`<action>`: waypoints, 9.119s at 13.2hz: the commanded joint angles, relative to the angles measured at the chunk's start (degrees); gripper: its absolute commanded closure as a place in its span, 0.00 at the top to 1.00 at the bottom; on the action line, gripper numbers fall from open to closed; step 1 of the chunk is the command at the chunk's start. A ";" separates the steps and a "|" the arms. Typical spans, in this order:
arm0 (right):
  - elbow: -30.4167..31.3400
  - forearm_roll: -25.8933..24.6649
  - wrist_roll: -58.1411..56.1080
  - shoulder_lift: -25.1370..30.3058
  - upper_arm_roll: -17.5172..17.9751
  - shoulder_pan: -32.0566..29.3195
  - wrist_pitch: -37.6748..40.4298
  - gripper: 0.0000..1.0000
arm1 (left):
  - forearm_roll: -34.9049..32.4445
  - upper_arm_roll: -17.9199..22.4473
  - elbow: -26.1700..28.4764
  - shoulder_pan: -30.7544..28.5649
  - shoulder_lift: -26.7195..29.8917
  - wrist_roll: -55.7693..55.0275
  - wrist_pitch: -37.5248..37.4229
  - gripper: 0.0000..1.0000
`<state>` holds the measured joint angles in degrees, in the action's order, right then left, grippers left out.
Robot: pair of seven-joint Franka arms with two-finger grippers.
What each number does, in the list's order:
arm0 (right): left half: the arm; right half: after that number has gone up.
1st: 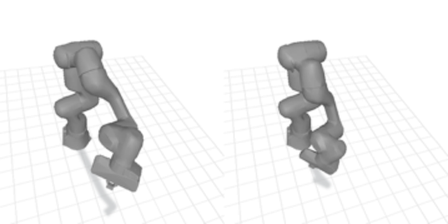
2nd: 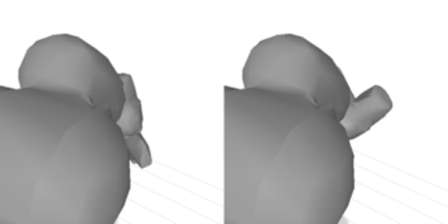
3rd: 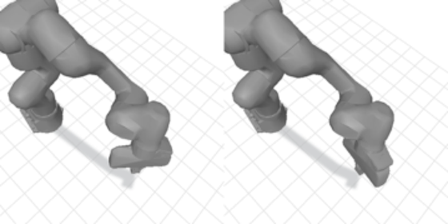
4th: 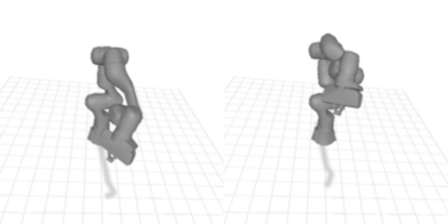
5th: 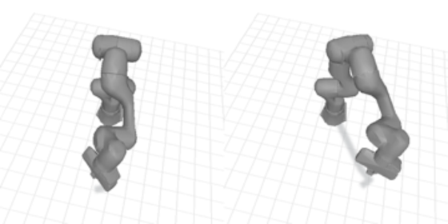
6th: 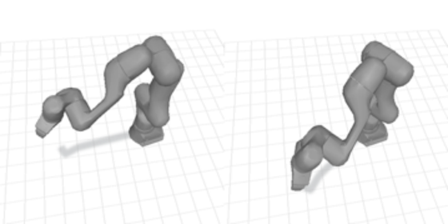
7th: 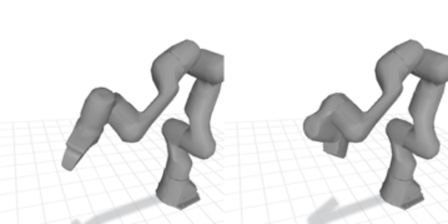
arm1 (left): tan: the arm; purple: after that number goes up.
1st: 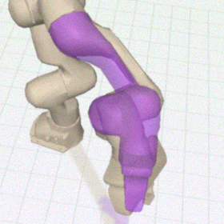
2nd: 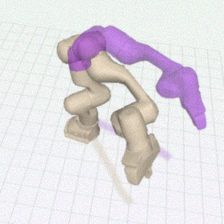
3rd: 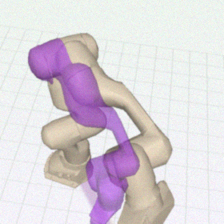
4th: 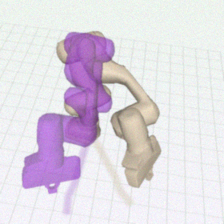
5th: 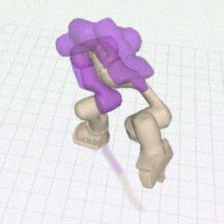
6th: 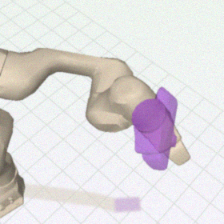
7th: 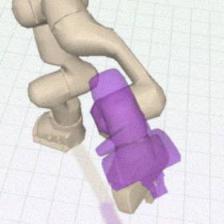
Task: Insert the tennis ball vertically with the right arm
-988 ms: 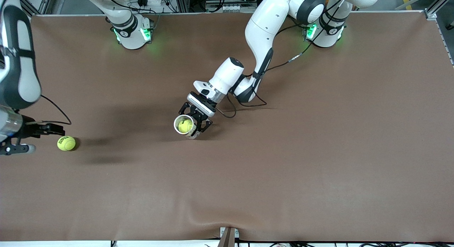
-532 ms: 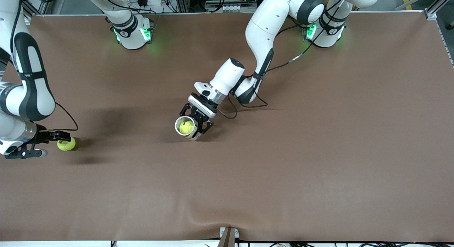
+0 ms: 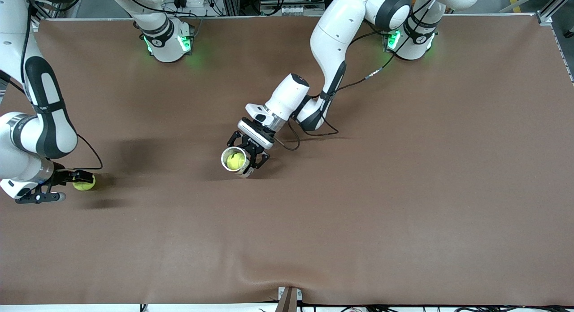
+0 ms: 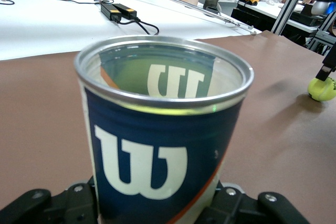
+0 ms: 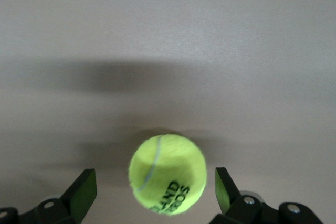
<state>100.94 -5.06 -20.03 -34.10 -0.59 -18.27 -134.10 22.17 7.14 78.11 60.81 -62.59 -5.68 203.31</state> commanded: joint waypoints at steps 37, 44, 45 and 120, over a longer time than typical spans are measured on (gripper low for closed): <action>-21.75 1.72 83.85 5.45 1.46 48.86 21.51 0.00 | 2.08 1.12 -1.56 1.06 -0.77 -0.83 0.42 0.77; -21.14 3.91 76.82 5.36 1.64 46.75 29.51 0.00 | 2.08 1.12 -1.47 1.06 -0.86 -0.83 0.51 0.85; -20.88 4.79 76.99 5.36 1.64 46.92 29.42 0.00 | 2.08 1.12 -1.47 1.06 -0.86 -0.83 0.42 0.85; -19.29 1.54 26.09 34.01 -5.04 28.38 51.03 1.00 | -11.52 19.67 10.58 -17.81 39.56 20.71 -96.15 1.00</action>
<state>82.49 -3.19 6.51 -0.40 -5.85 11.08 -85.27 13.58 27.18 90.58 46.78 -25.11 15.10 111.85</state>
